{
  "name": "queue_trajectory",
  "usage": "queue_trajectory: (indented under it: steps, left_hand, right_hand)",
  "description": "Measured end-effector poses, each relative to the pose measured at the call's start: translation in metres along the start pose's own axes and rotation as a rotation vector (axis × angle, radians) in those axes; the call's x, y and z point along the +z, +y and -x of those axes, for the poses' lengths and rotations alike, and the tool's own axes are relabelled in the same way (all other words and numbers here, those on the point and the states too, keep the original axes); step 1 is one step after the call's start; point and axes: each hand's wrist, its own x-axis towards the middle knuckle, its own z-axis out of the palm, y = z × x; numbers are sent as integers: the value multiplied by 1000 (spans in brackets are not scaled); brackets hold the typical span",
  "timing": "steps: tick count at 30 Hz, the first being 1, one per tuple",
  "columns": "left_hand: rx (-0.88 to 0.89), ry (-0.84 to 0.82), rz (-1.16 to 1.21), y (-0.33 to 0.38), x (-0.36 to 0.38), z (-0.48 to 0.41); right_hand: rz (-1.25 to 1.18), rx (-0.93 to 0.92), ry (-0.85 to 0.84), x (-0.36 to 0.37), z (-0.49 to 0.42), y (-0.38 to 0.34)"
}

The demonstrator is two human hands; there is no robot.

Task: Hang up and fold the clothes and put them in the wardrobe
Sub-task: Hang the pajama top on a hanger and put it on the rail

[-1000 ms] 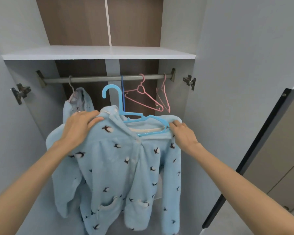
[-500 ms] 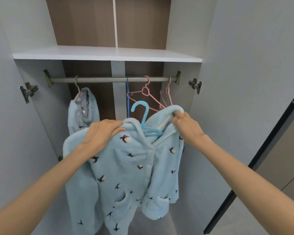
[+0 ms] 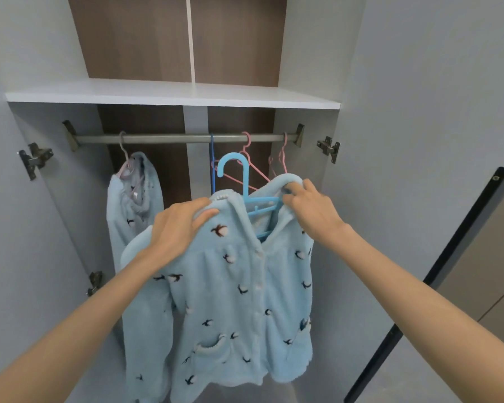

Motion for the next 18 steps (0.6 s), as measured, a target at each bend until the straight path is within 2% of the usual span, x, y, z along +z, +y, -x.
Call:
queue_trajectory:
  steps: [3,6,7,9,10,12,14,15,18]
  left_hand:
    - [12,-84,24,1,7,-5]
    - [50,-84,1,6,16,-7]
    - [44,-62,19,9,18,-7]
    - [-6,-5,84,11,19,-3]
    - [-36,14,121,10,18,-2]
    - [-73,22,184,7,15,-1]
    - [-64,35,185,6,11,-4]
    - [-43,44,168,6,9,-7]
    - [43,40,137,7,8,-13]
  right_hand:
    - [-229,-61,94,-3,-3,-7]
    - [-586,-284,213,-6,-8,-16]
    - [-737,-288,250,-6,-10,-19]
    - [-1005,-163,301,-7,-13,-16]
    - [-1059,-98,316,-6,-14,-10]
    - [-912,-6,223,1,-12,3]
    - [-602,38,60,8,-10,10]
    - [-462,36,29,10,-10,9]
    - [-387,-73,125,11,-8,2]
